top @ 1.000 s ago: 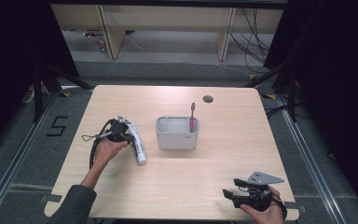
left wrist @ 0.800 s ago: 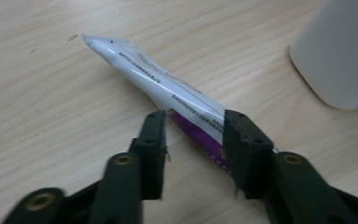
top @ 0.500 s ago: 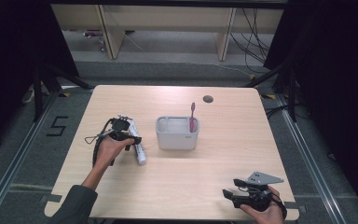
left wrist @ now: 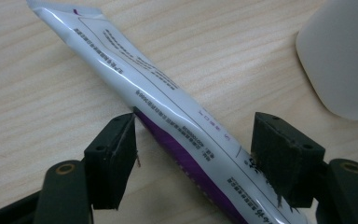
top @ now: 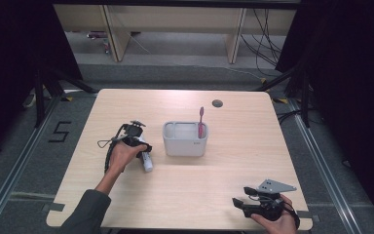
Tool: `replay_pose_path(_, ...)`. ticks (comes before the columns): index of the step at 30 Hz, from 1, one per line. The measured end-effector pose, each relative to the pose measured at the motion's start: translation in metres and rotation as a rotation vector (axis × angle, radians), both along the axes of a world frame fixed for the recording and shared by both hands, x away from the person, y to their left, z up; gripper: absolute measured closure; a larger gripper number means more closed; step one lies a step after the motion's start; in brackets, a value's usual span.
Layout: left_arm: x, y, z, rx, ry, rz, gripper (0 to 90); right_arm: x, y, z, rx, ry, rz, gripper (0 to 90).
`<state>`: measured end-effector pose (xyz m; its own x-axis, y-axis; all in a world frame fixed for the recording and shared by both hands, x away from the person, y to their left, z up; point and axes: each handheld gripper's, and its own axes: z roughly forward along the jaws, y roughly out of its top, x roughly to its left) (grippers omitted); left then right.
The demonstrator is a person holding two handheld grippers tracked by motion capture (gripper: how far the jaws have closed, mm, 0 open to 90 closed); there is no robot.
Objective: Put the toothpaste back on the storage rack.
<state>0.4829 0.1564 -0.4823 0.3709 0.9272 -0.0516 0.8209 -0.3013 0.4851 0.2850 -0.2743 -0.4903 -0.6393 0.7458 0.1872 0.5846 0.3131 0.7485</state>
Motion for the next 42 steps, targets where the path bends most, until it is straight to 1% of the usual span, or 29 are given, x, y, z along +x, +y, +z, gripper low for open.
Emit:
replay_pose_path(1,-0.0002,0.0002,-0.0002,0.001,-0.002,-0.001,32.3,0.0,-0.0001,0.0,0.002,0.001,0.0,35.6)
replay_pose_path(2,-0.0003,0.0003,-0.0003,0.002,-0.001,-0.002,33.6,-0.0004,0.0001,0.0002,0.005,0.013,-0.005,35.6)
replay_pose_path(4,0.0003,0.0006,-0.0006,0.013,0.002,-0.008,35.6,0.0008,-0.0011,-0.0001,-0.007,-0.009,0.004,35.6)
replay_pose_path(5,0.0003,0.0006,-0.0008,0.018,0.002,-0.009,36.6,-0.0005,0.0002,0.0003,0.006,0.012,-0.003,35.6)
replay_pose_path(8,-0.0003,0.002,-0.0016,0.028,0.006,-0.025,41.4,-0.0004,0.0001,0.0005,0.003,-0.002,-0.001,35.7)
replay_pose_path(10,-0.0007,0.0034,-0.001,0.043,0.012,-0.034,45.2,-0.0003,0.0,0.0004,0.001,-0.003,0.0,35.7)
replay_pose_path(11,-0.001,0.0035,-0.0012,0.04,0.014,-0.031,46.9,-0.0003,-0.0001,0.0004,0.002,-0.001,0.001,35.8)
replay_pose_path(12,-0.0009,0.0044,-0.0015,0.042,0.011,-0.04,48.5,-0.0003,-0.0001,0.0004,0.003,0.0,0.001,35.8)
replay_pose_path(14,-0.0008,0.005,-0.0018,0.051,0.013,-0.047,51.3,-0.0011,0.0005,0.001,0.013,0.021,-0.003,35.9)
replay_pose_path(15,-0.0007,0.0052,-0.0016,0.059,0.018,-0.05,52.7,-0.0014,0.0006,0.0012,0.016,0.019,-0.012,35.9)
replay_pose_path(16,-0.0005,0.0054,-0.0028,0.056,0.015,-0.054,54.0,-0.0008,-0.0003,0.0014,0.01,0.003,-0.01,35.9)
replay_pose_path(18,-0.0005,0.0052,-0.0036,0.072,0.019,-0.061,56.8,-0.0006,-0.0006,0.0013,0.009,-0.001,-0.01,35.9)
replay_pose_path(20,-0.0003,0.0047,-0.0033,0.092,0.023,-0.081,59.9,-0.0006,-0.0006,0.0012,0.008,-0.002,-0.01,35.9)
replay_pose_path(22,-0.0001,0.0037,-0.0034,0.107,0.018,-0.091,60.7,-0.0008,-0.0005,0.0012,0.009,0.001,-0.009,36.0)
replay_pose_path(23,0.0001,0.0031,-0.0026,0.116,0.024,-0.095,60.8,-0.0006,-0.0005,0.0011,0.009,0.0,-0.009,36.0)
replay_pose_path(24,0.0002,0.0028,-0.0032,0.118,0.019,-0.099,61.0,-0.0002,-0.001,0.0011,0.006,-0.006,-0.006,36.0)
replay_pose_path(25,-0.0001,0.0019,-0.0028,0.125,0.023,-0.101,61.2,0.0007,-0.0021,0.0012,-0.005,-0.023,0.0,36.0)
replay_pose_path(26,-0.0001,0.0014,-0.0029,0.131,0.019,-0.108,61.6,0.0007,-0.0023,0.0013,-0.006,-0.025,-0.001,36.0)
replay_pose_path(28,0.0,0.0008,-0.0023,0.143,0.021,-0.12,62.4,0.0006,-0.0027,0.0017,-0.005,-0.021,0.003,36.3)
replay_pose_path(31,0.0006,0.0012,-0.0014,0.144,0.029,-0.124,64.7,0.0005,-0.0026,0.0015,-0.002,-0.023,0.0,36.5)
replay_pose_path(33,0.0005,0.001,-0.001,0.155,0.031,-0.134,66.5,0.0006,-0.0026,0.0013,0.0,-0.025,0.001,36.5)
replay_pose_path(34,0.0005,0.001,-0.0009,0.156,0.031,-0.135,67.1,0.0005,-0.003,0.0018,-0.005,-0.021,0.003,36.5)
replay_pose_path(35,0.0007,0.0014,-0.0008,0.155,0.033,-0.136,67.5,-0.0004,-0.0024,0.0022,0.001,-0.004,-0.003,36.6)
replay_pose_path(36,0.0009,0.0018,-0.0007,0.155,0.036,-0.138,68.0,0.0006,-0.0032,0.0019,-0.001,-0.014,0.007,36.5)
replay_pose_path(37,0.001,0.0017,-0.0005,0.161,0.038,-0.141,68.4,0.0006,-0.0032,0.0019,-0.002,-0.014,0.006,36.6)
replay_pose_path(40,0.0008,0.0009,0.0007,0.189,0.05,-0.159,69.3,0.0006,-0.0034,0.0018,-0.001,-0.015,0.006,36.6)
replay_pose_path(41,0.0007,0.0005,0.0012,0.193,0.06,-0.16,69.5,0.0006,-0.0034,0.0017,0.0,-0.014,0.006,36.6)
replay_pose_path(42,0.0012,0.0012,0.0021,0.202,0.074,-0.173,69.7,0.0006,-0.0034,0.0017,0.0,-0.013,0.005,36.6)
